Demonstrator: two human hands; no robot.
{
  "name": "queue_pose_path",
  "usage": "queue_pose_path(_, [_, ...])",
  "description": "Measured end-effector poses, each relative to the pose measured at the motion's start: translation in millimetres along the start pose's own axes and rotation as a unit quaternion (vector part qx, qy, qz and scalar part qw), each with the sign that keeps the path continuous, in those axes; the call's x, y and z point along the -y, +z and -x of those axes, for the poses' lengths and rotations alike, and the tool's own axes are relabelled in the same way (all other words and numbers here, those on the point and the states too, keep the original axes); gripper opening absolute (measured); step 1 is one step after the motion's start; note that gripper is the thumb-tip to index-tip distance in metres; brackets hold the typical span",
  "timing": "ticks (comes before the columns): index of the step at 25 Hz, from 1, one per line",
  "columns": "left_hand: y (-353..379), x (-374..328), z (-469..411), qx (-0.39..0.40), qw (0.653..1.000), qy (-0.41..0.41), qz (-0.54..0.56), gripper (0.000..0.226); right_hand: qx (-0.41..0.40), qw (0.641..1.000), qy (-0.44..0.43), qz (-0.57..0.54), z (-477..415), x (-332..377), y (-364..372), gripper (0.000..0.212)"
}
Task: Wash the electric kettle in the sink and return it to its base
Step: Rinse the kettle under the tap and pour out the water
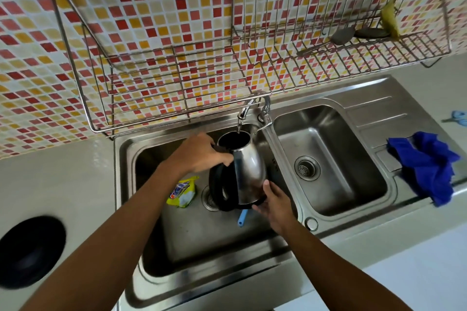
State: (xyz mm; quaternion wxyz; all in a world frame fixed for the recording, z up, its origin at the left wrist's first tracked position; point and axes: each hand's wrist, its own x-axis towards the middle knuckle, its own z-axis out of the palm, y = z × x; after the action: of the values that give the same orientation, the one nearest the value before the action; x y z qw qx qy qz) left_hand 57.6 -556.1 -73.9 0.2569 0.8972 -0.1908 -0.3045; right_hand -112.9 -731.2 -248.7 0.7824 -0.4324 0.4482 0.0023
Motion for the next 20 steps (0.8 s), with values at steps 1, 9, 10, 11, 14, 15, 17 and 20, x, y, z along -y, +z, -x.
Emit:
queue_pose_path(1, [5.2,-0.3,-1.0,0.003,1.000,-0.003,0.006,0.046,-0.010,1.000,-0.008,0.010,-6.1,5.6,-5.7,0.053])
queue_pose_path(9, [0.3,17.1,5.5,0.009,0.999,-0.027,-0.016,0.038,0.013,0.998,0.042,0.034,-2.1,-22.6,3.3,0.041])
queue_pose_path(10, [6.8,20.2,10.0,0.018,0.999,-0.036,-0.009,0.036,0.019,0.998,0.042,0.050,-4.8,-21.6,-3.7,0.042])
queue_pose_path(11, [12.5,24.0,13.8,0.018,0.999,-0.042,0.003,0.037,0.018,0.996,0.041,0.078,-11.3,-17.6,-7.3,0.044])
queue_pose_path(14, [27.7,38.6,18.5,-0.013,0.999,-0.035,-0.024,0.064,-0.011,0.979,0.017,0.205,-32.2,4.7,2.5,0.040])
queue_pose_path(15, [33.1,42.9,17.1,-0.026,0.997,-0.026,-0.064,0.073,-0.029,0.972,-0.004,0.233,-39.8,13.6,7.0,0.036])
queue_pose_path(17, [42.7,49.9,11.2,-0.041,0.992,-0.017,-0.122,0.080,-0.048,0.965,-0.038,0.254,-54.4,33.6,18.1,0.030])
queue_pose_path(20, [53.4,62.1,2.7,-0.045,0.989,-0.027,-0.142,0.079,-0.045,0.970,-0.054,0.231,-68.9,66.7,41.4,0.024])
